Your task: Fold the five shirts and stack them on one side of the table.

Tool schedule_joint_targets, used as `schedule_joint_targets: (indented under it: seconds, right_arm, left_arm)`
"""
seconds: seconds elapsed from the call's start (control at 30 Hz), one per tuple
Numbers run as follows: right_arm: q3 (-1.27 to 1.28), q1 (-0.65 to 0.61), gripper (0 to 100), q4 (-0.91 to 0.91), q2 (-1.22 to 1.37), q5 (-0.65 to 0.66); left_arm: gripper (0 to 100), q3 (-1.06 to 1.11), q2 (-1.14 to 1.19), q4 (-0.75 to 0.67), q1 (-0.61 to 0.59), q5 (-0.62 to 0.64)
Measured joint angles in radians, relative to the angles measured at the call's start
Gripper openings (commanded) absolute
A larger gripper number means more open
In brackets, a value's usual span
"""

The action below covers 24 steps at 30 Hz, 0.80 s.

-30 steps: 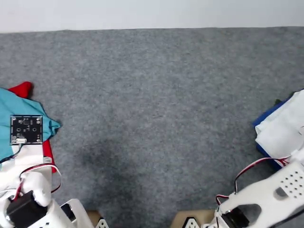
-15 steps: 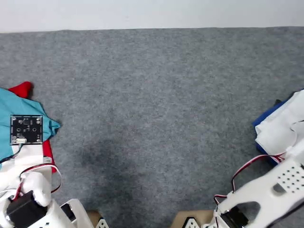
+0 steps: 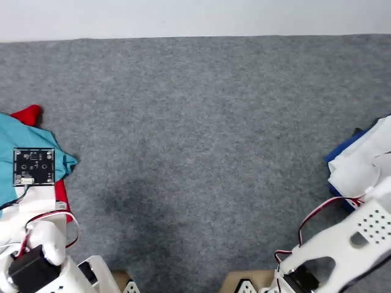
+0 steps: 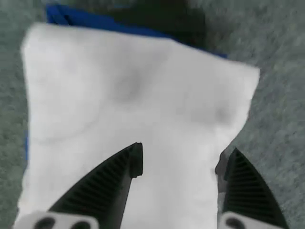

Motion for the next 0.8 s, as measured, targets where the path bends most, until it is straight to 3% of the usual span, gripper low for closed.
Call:
schedule_joint_targets:
  seconds: [0.17,0.33,0.57,0.8]
  right_arm:
    - [0.000,-0.012,26.0,0.002,-0.146,0.000]
    - [0.000,-0.023,0.9,0.002,-0.278,0.000]
    - [0.226,-0.031,1.1,0.002,-0.569,0.000]
    - [0.830,-0.031,0.9,0.002,-1.014,0.000]
  left_arm:
    - [3,0.000,0.000,0.002,0.000,0.000]
    - [3,0.000,0.000,0.048,0.000,0.000]
    - [3,0.000,0.000,0.048,0.000,0.000]
    - [3,0.000,0.002,0.041,0.000,0.000]
